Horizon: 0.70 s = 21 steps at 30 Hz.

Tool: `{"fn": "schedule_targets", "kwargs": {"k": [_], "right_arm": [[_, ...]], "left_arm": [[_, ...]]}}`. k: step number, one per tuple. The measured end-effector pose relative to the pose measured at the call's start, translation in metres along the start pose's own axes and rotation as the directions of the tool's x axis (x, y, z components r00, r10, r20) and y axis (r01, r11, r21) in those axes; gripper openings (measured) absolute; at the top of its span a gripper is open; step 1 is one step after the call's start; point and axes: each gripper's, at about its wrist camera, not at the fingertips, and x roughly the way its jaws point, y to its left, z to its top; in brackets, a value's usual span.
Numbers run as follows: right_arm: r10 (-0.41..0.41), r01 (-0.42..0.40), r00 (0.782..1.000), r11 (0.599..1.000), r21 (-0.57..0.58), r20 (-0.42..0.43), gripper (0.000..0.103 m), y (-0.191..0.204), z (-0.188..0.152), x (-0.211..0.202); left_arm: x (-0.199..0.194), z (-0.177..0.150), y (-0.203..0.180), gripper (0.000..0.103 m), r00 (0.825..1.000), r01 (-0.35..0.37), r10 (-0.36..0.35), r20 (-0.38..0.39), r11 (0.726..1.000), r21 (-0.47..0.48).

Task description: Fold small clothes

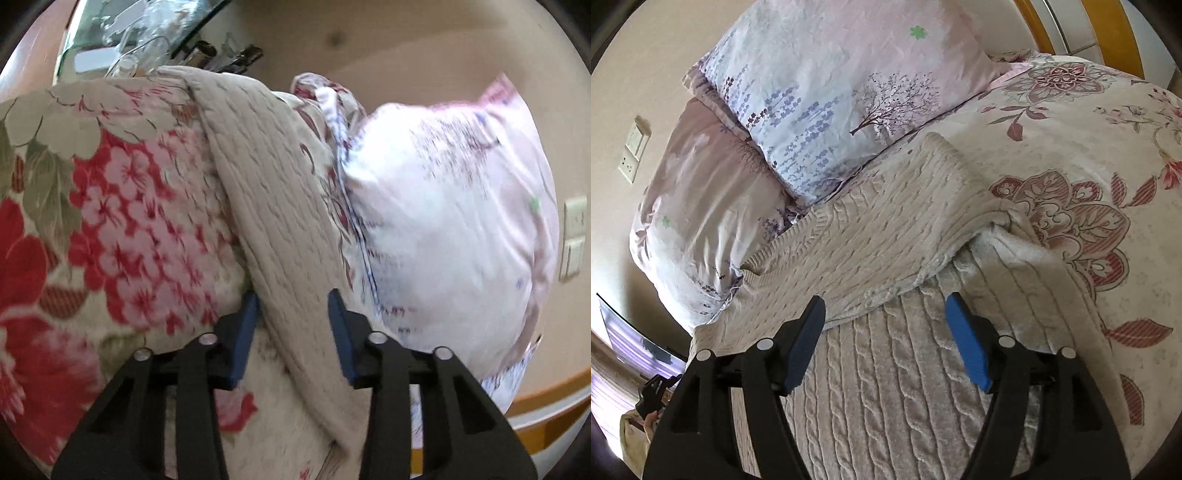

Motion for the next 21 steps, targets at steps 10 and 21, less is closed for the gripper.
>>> {"fn": "schedule_targets", "kwargs": {"k": [10,21], "right_arm": [[0.008,-0.008,1.0,1.0,-0.014,-0.004,0.071,0.001,0.001,0.001],[0.006,-0.006,1.0,1.0,-0.012,0.0,0.071,0.003,-0.001,0.001]], "left_arm": [[0.006,0.015,0.014,0.005,1.0,0.029,-0.029,0.005,0.998,-0.059],[-0.016,-0.043,-0.09,0.005,0.958,0.284,-0.274,-0.08,0.945,0.16]]}}
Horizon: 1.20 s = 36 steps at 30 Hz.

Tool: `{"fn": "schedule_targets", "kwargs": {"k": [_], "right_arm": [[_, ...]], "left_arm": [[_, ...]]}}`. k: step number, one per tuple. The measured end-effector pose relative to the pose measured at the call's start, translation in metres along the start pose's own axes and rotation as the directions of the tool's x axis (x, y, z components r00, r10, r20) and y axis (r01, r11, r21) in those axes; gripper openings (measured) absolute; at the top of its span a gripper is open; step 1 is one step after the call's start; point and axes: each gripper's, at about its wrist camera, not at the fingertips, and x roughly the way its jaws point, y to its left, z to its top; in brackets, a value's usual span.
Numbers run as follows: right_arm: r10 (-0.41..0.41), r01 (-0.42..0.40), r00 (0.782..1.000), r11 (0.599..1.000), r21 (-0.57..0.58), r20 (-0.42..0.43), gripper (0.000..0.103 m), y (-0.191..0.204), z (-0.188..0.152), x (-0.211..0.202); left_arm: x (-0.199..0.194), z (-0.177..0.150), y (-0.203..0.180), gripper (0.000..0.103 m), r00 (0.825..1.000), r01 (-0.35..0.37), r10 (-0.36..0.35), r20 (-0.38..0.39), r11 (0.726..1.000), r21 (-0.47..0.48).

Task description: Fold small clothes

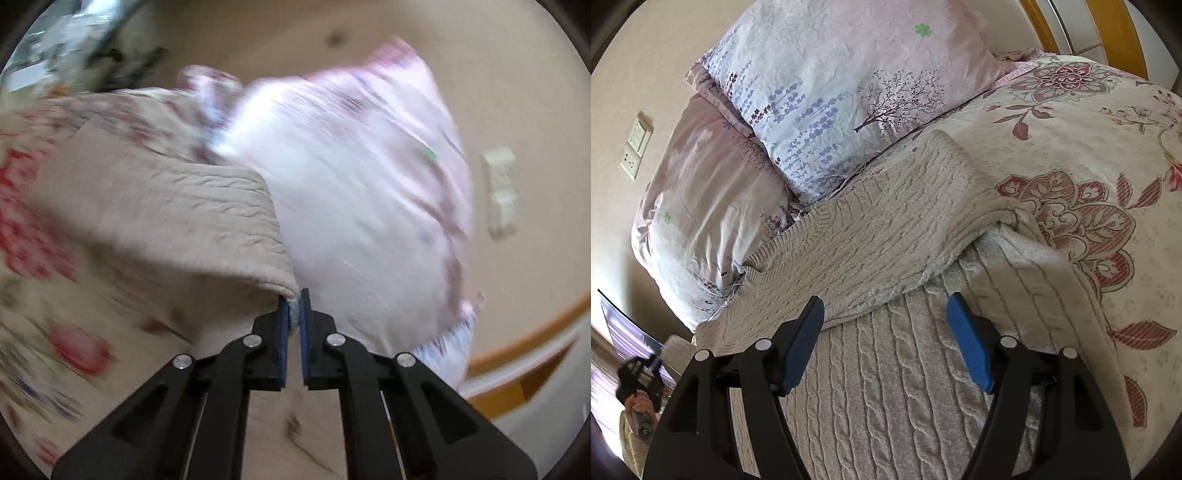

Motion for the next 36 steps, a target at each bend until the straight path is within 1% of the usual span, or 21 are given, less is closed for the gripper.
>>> {"fn": "schedule_targets", "kwargs": {"k": [3,6,7,11,14,16,18,20,21,22,23,24,26,27,28,29,30,31,32,34,36], "right_arm": [[0.002,-0.002,1.0,1.0,0.001,0.001,0.071,0.0,0.0,0.0],[0.007,-0.007,1.0,1.0,0.003,0.002,0.071,0.0,0.0,-0.001],[0.009,-0.009,1.0,1.0,0.004,0.002,0.071,0.0,0.0,-0.001],[0.018,-0.018,1.0,1.0,0.003,0.001,0.071,0.0,0.0,-0.003],[0.017,-0.017,1.0,1.0,0.002,0.0,0.071,0.0,0.0,-0.004],[-0.006,0.006,1.0,1.0,-0.022,-0.014,0.071,0.005,0.0,-0.003],[-0.028,0.026,0.999,0.997,-0.079,-0.03,0.071,0.015,0.0,-0.002],[-0.046,0.039,0.998,0.989,-0.144,-0.051,0.071,0.027,0.0,-0.004],[-0.055,0.043,0.996,0.983,-0.18,-0.063,0.071,0.034,0.001,-0.005],[-0.057,0.041,0.996,0.978,-0.205,-0.07,0.071,0.04,0.002,-0.007],[-0.057,0.037,0.995,0.971,-0.237,-0.078,0.071,0.047,0.003,-0.009],[-0.059,0.035,0.995,0.962,-0.269,-0.083,0.071,0.055,0.005,-0.011],[-0.044,0.009,0.995,0.933,-0.359,-0.088,0.071,0.078,0.01,-0.016],[-0.034,-0.003,0.996,0.92,-0.392,-0.087,0.071,0.087,0.011,-0.018],[-0.013,-0.031,0.996,0.885,-0.465,-0.09,0.071,0.107,0.012,-0.019],[-0.002,-0.047,0.995,0.863,-0.504,-0.096,0.071,0.118,0.011,-0.018],[0.011,-0.07,0.994,0.833,-0.55,-0.109,0.071,0.132,0.01,-0.016],[0.026,-0.095,0.992,0.791,-0.604,-0.122,0.071,0.151,0.005,-0.012],[0.039,-0.116,0.99,0.76,-0.64,-0.132,0.07,0.164,0.001,-0.007],[0.067,-0.166,0.984,0.686,-0.709,-0.165,0.068,0.195,-0.011,0.006],[0.079,-0.21,0.975,0.628,-0.749,-0.207,0.06,0.221,-0.025,0.022]], "left_arm": [[0.018,-0.023,-0.028,0.005,0.997,0.055,-0.051,-0.057,0.997,0.055],[0.042,-0.053,-0.055,0.005,0.985,0.117,-0.103,-0.139,0.988,0.099],[0.054,-0.066,-0.064,0.005,0.978,0.137,-0.115,-0.171,0.983,0.119],[0.088,-0.107,-0.085,0.005,0.958,0.174,-0.126,-0.257,0.969,0.173],[0.115,-0.139,-0.091,0.005,0.938,0.185,-0.118,-0.326,0.965,0.184],[0.134,-0.165,-0.095,0.005,0.919,0.185,-0.101,-0.381,0.964,0.192],[0.149,-0.187,-0.096,0.005,0.898,0.183,-0.082,-0.432,0.963,0.198],[0.166,-0.21,-0.094,0.006,0.874,0.153,-0.03,-0.485,0.965,0.215],[0.17,-0.215,-0.091,0.009,0.864,0.142,-0.015,-0.502,0.966,0.216],[0.173,-0.221,-0.088,0.013,0.851,0.132,0.0,-0.525,0.968,0.214],[0.172,-0.223,-0.085,0.02,0.843,0.127,0.006,-0.538,0.969,0.211],[0.169,-0.223,-0.082,0.028,0.839,0.127,0.006,-0.544,0.97,0.208],[0.155,-0.219,-0.078,0.034,0.84,0.143,-0.009,-0.542,0.968,0.205],[0.143,-0.213,-0.074,0.034,0.847,0.152,-0.018,-0.532,0.966,0.209],[0.132,-0.207,-0.067,0.034,0.856,0.154,-0.023,-0.517,0.965,0.212],[0.124,-0.201,-0.063,0.034,0.868,0.149,-0.021,-0.496,0.964,0.219],[0.117,-0.193,-0.058,0.034,0.883,0.131,-0.007,-0.469,0.964,0.233],[0.106,-0.183,-0.05,0.034,0.902,0.097,0.022,-0.43,0.963,0.252],[0.101,-0.175,-0.044,0.034,0.914,0.066,0.048,-0.403,0.962,0.265],[0.093,-0.161,-0.03,0.034,0.932,-0.009,0.107,-0.347,0.962,0.272],[0.09,-0.154,-0.018,0.034,0.934,-0.057,0.147,-0.325,0.961,0.27]]}}
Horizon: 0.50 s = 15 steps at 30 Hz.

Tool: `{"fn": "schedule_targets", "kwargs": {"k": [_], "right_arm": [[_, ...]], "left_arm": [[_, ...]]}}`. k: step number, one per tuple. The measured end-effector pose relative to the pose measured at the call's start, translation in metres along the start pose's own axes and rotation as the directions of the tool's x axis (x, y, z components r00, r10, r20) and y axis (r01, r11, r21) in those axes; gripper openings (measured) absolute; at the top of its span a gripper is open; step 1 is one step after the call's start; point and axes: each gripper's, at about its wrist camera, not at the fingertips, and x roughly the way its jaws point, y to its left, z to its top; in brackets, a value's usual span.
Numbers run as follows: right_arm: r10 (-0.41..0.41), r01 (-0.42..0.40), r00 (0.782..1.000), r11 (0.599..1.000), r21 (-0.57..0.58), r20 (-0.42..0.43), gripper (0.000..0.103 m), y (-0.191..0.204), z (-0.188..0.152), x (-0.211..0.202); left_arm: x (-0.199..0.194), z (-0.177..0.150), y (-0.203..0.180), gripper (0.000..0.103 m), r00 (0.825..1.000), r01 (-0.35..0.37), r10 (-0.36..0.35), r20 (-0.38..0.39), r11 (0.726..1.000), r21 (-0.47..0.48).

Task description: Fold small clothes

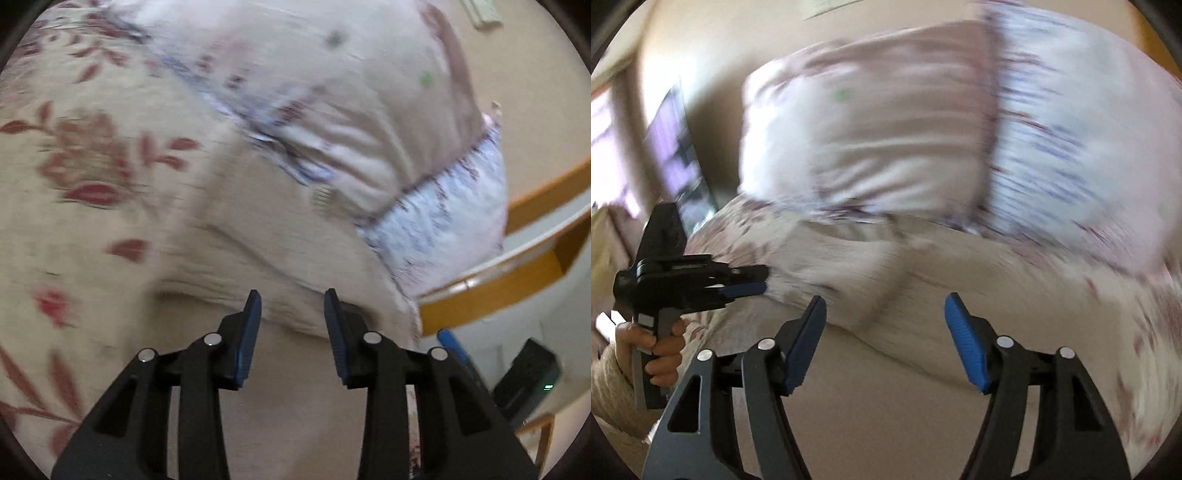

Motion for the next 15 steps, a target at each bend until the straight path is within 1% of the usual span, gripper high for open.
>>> {"fn": "schedule_targets", "kwargs": {"k": [1,2,4,6,8,13,15], "right_arm": [[0.032,-0.033,0.999,0.998,-0.052,-0.018,0.056,0.017,0.008,0.016],[0.044,-0.046,0.999,0.996,-0.077,-0.026,0.053,0.026,0.01,0.024],[0.062,-0.07,0.996,0.988,-0.137,-0.065,0.052,0.049,0.015,0.051],[0.071,-0.087,0.992,0.983,-0.163,-0.102,0.049,0.061,0.017,0.071],[0.054,-0.086,0.987,0.974,-0.21,-0.152,0.044,0.075,0.015,0.093],[-0.035,-0.033,0.975,0.955,-0.296,-0.222,0.044,0.081,0.004,0.124],[-0.045,-0.022,0.977,0.951,-0.308,-0.207,0.044,0.083,0.002,0.126]], "left_arm": [[-0.001,0.0,0.005,0.034,1.0,-0.023,0.023,0.0,1.0,0.0],[-0.003,0.001,0.01,0.034,0.999,-0.042,0.042,-0.002,0.999,0.002],[-0.002,0.0,0.016,0.034,0.997,-0.073,0.074,-0.012,0.997,0.006],[-0.003,-0.001,0.022,0.032,0.997,-0.08,0.08,-0.016,0.997,0.007],[-0.002,-0.001,0.02,0.031,0.996,-0.088,0.088,-0.018,0.996,0.021],[-0.001,-0.002,0.014,0.03,0.991,-0.125,0.128,-0.027,0.989,0.08],[0.001,-0.003,0.01,0.03,0.989,-0.142,0.146,-0.03,0.984,0.103]]}}
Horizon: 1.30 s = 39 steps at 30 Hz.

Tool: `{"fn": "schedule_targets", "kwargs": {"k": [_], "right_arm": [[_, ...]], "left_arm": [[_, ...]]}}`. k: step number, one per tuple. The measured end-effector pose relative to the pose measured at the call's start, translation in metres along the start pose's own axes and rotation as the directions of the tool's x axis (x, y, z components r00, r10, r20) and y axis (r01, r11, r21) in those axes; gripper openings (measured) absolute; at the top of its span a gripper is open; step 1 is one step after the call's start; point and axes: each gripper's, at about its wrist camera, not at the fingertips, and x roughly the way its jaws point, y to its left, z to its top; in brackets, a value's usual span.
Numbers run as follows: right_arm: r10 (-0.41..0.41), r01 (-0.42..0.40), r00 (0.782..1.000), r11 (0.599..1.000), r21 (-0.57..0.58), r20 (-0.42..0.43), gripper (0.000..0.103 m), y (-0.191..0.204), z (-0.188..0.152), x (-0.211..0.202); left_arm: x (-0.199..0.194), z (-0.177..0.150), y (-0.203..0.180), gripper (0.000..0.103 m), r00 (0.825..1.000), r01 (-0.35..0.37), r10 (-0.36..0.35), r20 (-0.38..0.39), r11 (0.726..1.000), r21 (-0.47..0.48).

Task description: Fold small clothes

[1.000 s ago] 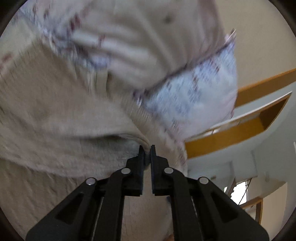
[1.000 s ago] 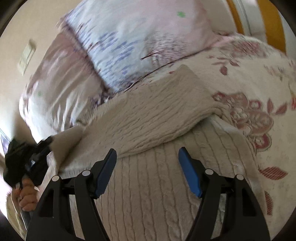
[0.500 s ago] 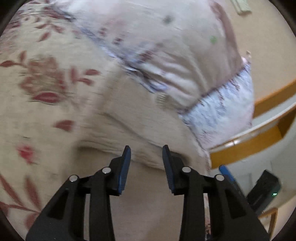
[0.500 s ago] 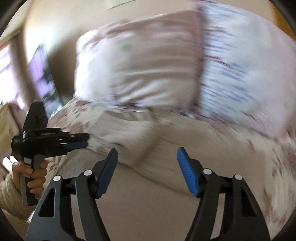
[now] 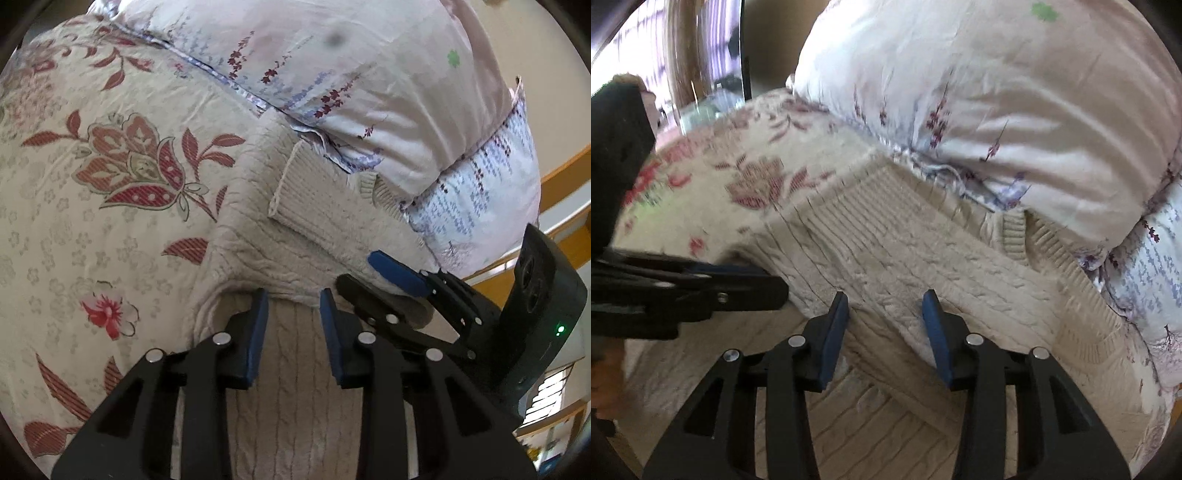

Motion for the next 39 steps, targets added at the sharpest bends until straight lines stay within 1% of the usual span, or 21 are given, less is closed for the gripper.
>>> {"fn": "schedule_targets", "kwargs": {"k": [1,3,5,9,11,14,16,17,19,21,23,25,26,27,28,29,31,33,34,35,39], "right_arm": [[-0.006,0.006,1.0,1.0,0.0,0.007,0.04,0.001,-0.001,0.0],[-0.031,0.03,0.999,0.999,0.024,0.017,0.022,0.0,-0.001,0.001],[-0.017,0.015,0.999,0.998,0.064,0.032,0.013,-0.005,0.0,-0.001],[0.003,-0.019,0.996,0.984,0.178,0.092,0.009,-0.02,-0.001,-0.014],[-0.002,-0.041,0.988,0.962,0.271,0.156,0.005,-0.035,-0.006,-0.033],[-0.039,-0.066,0.97,0.907,0.415,0.238,0.005,-0.063,-0.025,-0.064],[-0.097,-0.073,0.957,0.83,0.553,0.272,0.005,-0.093,-0.048,-0.087],[-0.139,-0.073,0.951,0.768,0.636,0.277,0.005,-0.108,-0.065,-0.099],[-0.192,-0.088,0.947,0.618,0.781,0.258,0.005,-0.135,-0.108,-0.114],[-0.188,-0.067,0.966,0.486,0.871,0.179,0.005,-0.152,-0.151,-0.113],[-0.134,-0.051,0.984,0.418,0.907,0.117,0.006,-0.161,-0.179,-0.106],[-0.085,-0.074,0.99,0.339,0.938,0.109,0.01,-0.173,-0.201,-0.106],[-0.071,-0.1,0.989,0.291,0.951,0.126,0.022,-0.181,-0.21,-0.109],[-0.078,-0.123,0.986,0.26,0.958,0.147,0.031,-0.189,-0.217,-0.113],[-0.098,-0.127,0.983,0.243,0.962,0.154,0.044,-0.194,-0.221,-0.12],[-0.12,-0.123,0.981,0.235,0.964,0.154,0.047,-0.198,-0.223,-0.124],[-0.149,-0.11,0.978,0.225,0.968,0.146,0.047,-0.21,-0.226,-0.128],[-0.132,-0.096,0.983,0.22,0.971,0.127,0.047,-0.218,-0.228,-0.12],[-0.11,-0.096,0.987,0.211,0.973,0.121,0.045,-0.222,-0.229,-0.113],[-0.091,-0.098,0.989,0.209,0.973,0.119,0.039,-0.224,-0.23,-0.108],[-0.074,-0.1,0.99,0.242,0.965,0.121,0.027,-0.221,-0.227,-0.096]], "left_arm": [[0.0,0.0,-0.002,0.03,1.0,-0.012,0.012,-0.002,1.0,0.014],[0.0,0.0,-0.006,0.03,0.999,-0.031,0.032,-0.004,0.999,0.036],[0.0,-0.001,-0.008,0.03,0.999,-0.049,0.049,-0.004,0.997,0.057],[0.001,-0.002,-0.011,0.03,0.998,-0.067,0.068,-0.007,0.995,0.075],[0.002,-0.001,-0.012,0.03,0.997,-0.074,0.075,-0.007,0.994,0.084],[0.003,-0.001,-0.012,0.03,0.997,-0.074,0.075,-0.008,0.993,0.087],[0.003,-0.001,-0.01,0.03,0.998,-0.064,0.065,-0.01,0.995,0.078],[0.002,0.0,-0.01,0.03,0.998,-0.06,0.061,-0.011,0.995,0.074],[0.002,0.0,-0.008,0.03,0.999,-0.05,0.051,-0.014,0.996,0.068],[0.001,0.001,-0.007,0.03,0.999,-0.044,0.045,-0.015,0.997,0.063],[0.001,0.001,-0.008,0.03,0.999,-0.044,0.045,-0.017,0.997,0.067],[0.001,0.0,-0.008,0.03,0.999,-0.048,0.05,-0.018,0.996,0.072],[0.0,0.0,-0.008,0.03,0.998,-0.05,0.051,-0.02,0.996,0.074],[0.0,0.0,-0.009,0.03,0.998,-0.05,0.052,-0.022,0.996,0.074],[0.0,0.0,-0.009,0.031,0.998,-0.048,0.05,-0.027,0.996,0.074],[-0.001,0.0,-0.008,0.033,0.998,-0.043,0.045,-0.032,0.996,0.072],[-0.003,0.0,-0.01,0.037,0.998,-0.036,0.039,-0.04,0.997,0.073],[-0.004,-0.001,-0.011,0.039,0.998,-0.041,0.044,-0.043,0.996,0.082],[-0.004,-0.002,-0.012,0.04,0.998,-0.046,0.05,-0.044,0.995,0.089],[-0.005,-0.003,-0.012,0.04,0.998,-0.049,0.053,-0.044,0.995,0.093],[-0.006,-0.004,-0.012,0.04,0.997,-0.048,0.053,-0.051,0.994,0.094]]}}
